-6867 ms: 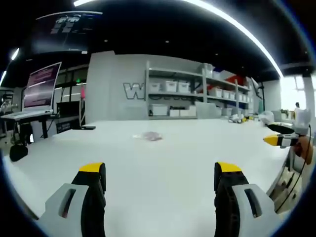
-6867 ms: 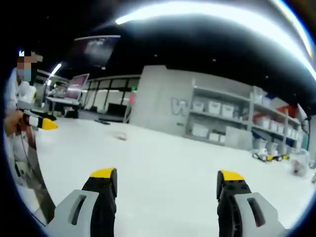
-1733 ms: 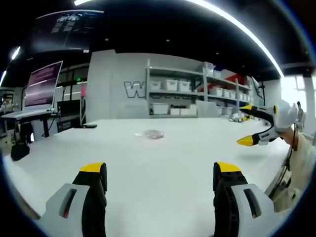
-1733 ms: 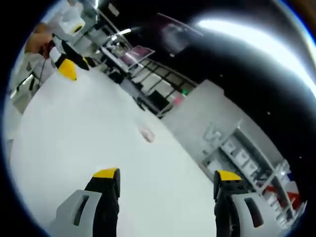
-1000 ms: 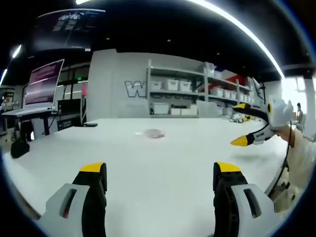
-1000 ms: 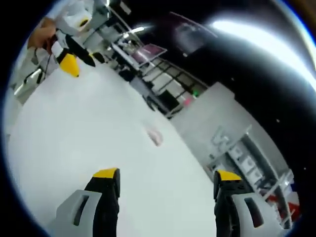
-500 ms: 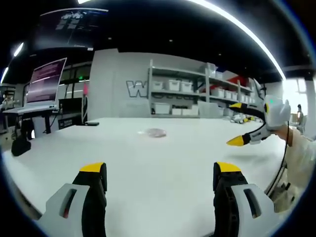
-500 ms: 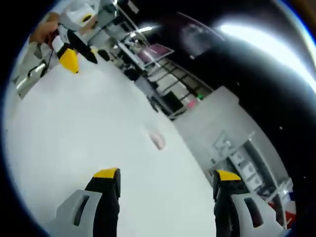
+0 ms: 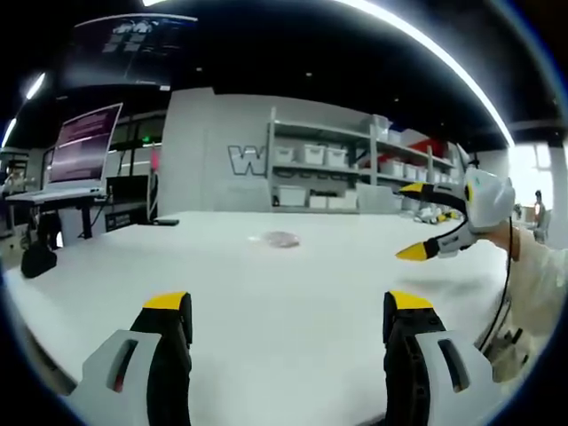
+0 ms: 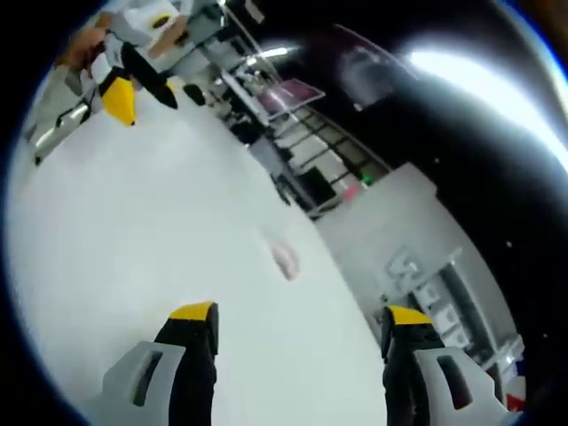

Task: Open the resealable bag by pulling the two sides of the seal apart until the entire bag opening is separated and visibly accessible.

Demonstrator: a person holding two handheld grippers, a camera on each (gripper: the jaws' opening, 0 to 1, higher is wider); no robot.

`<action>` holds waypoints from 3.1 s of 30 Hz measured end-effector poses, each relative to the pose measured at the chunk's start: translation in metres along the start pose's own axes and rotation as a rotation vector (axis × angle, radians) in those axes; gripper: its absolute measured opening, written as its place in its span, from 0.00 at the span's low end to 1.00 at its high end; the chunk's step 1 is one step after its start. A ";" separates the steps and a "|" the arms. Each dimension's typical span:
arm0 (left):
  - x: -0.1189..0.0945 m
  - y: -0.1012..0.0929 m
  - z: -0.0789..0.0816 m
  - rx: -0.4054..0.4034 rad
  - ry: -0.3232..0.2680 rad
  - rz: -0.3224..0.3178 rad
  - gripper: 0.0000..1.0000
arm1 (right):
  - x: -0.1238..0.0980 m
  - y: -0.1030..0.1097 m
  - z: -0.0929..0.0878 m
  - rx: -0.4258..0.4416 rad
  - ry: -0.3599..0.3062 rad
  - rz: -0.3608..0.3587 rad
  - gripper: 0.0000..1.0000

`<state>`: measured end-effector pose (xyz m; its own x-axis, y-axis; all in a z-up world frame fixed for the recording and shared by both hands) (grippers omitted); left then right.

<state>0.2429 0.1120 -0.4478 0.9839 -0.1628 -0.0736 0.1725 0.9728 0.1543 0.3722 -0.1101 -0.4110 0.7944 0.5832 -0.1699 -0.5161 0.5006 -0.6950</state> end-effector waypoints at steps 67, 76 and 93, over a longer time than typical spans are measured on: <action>-0.005 0.003 0.001 0.002 -0.001 0.000 0.88 | 0.070 0.012 0.008 -0.154 0.044 0.028 0.68; -0.007 0.006 -0.001 -0.003 0.000 0.008 0.88 | 0.080 0.015 0.013 -0.175 0.045 0.027 0.68; -0.010 0.011 -0.003 -0.008 0.002 0.023 0.88 | 0.091 0.013 0.015 -0.101 0.034 0.009 0.66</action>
<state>0.2342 0.1244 -0.4481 0.9875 -0.1399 -0.0725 0.1494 0.9777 0.1478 0.4330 -0.0409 -0.4245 0.8014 0.5640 -0.1990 -0.4895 0.4274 -0.7600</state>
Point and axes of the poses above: the point that each gripper's makers call its tool centre point, and the gripper's own axes: x roughly forward along the fingers, y roughly to its left, z roughly out of its top, the point moved 2 cm from there along -x, roughly backward along the fingers, and after that the axes turned 12 degrees about x, right-handed, at the moved point
